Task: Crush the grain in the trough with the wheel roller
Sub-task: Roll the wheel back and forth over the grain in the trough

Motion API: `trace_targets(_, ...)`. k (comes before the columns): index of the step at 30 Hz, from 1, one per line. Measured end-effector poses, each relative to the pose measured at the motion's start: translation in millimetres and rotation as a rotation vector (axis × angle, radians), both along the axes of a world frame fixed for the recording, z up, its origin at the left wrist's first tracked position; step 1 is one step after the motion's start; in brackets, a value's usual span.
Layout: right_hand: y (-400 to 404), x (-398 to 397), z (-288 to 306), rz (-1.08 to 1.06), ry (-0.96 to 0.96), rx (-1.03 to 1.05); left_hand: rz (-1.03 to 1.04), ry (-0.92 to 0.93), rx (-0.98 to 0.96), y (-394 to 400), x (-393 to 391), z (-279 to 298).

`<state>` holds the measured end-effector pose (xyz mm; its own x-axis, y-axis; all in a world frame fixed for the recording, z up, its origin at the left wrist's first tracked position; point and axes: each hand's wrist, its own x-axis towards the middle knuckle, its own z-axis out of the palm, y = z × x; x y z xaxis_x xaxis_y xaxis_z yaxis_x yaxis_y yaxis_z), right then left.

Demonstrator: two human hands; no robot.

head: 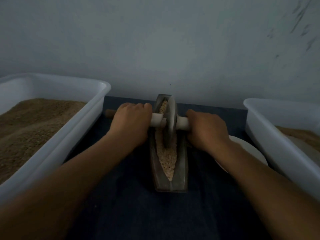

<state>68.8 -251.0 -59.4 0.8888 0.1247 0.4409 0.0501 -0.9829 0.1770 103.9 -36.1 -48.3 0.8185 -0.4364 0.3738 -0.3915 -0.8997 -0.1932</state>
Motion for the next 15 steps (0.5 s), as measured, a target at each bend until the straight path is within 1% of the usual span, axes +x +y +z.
trace_targets(3,-4,25,6,-0.024,0.084,0.085,-0.011,0.064,0.000,-6,27,8)
trace_targets(7,-8,54,15,-0.085,0.209,0.097,-0.009,0.047,0.002,-12,47,11)
trace_targets(12,-5,59,15,-0.072,0.188,0.066,0.042,0.034,0.000,-11,50,9)
trace_targets(15,-2,46,14,-0.054,0.138,0.059,0.093,0.085,0.020,-10,37,10)
